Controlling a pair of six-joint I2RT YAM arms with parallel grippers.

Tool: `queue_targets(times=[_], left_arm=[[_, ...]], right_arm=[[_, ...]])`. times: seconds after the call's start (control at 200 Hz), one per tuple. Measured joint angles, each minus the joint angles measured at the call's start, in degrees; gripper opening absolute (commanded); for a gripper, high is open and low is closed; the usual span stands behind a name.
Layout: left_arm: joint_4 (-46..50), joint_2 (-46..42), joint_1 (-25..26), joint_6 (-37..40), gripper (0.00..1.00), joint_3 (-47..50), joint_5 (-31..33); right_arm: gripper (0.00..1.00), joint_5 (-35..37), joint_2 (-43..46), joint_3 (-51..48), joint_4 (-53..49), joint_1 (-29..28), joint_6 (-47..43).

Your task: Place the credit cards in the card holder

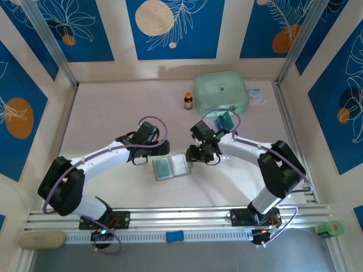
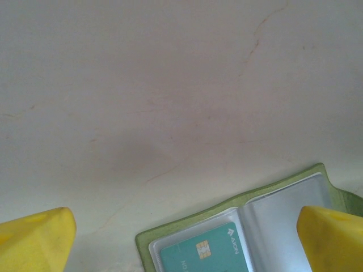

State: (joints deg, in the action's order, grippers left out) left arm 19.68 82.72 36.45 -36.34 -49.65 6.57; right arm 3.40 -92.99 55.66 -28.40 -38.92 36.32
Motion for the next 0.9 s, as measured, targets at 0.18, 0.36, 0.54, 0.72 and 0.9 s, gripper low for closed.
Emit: queue_targets(times=[0.18, 0.36, 0.54, 0.72, 0.9], left_arm=[[0.11, 0.83, -0.07, -0.74, 1.00, -0.44, -0.15], [1.62, 1.38, -0.07, -0.79, 1.00, -1.55, -0.15], [2.16, 1.36, -0.09, -0.79, 1.00, -2.27, -0.68], [2.23, 0.83, -0.09, -0.81, 1.00, -2.03, -2.12], [3.98, -0.98, -0.09, -1.27, 1.00, -1.62, -3.43]], right_arm=[[0.05, -1.55, -2.38, 0.87, 1.27, 1.25, -2.34], [0.00, -2.69, -2.95, 1.22, 2.19, 2.05, -2.84], [0.00, -2.78, -0.74, -1.55, 3.50, 1.36, -1.29], [0.17, -2.73, 1.68, -4.11, 3.48, -0.07, 0.70], [0.30, -1.68, 2.08, -1.64, -1.05, -0.13, -0.55]])
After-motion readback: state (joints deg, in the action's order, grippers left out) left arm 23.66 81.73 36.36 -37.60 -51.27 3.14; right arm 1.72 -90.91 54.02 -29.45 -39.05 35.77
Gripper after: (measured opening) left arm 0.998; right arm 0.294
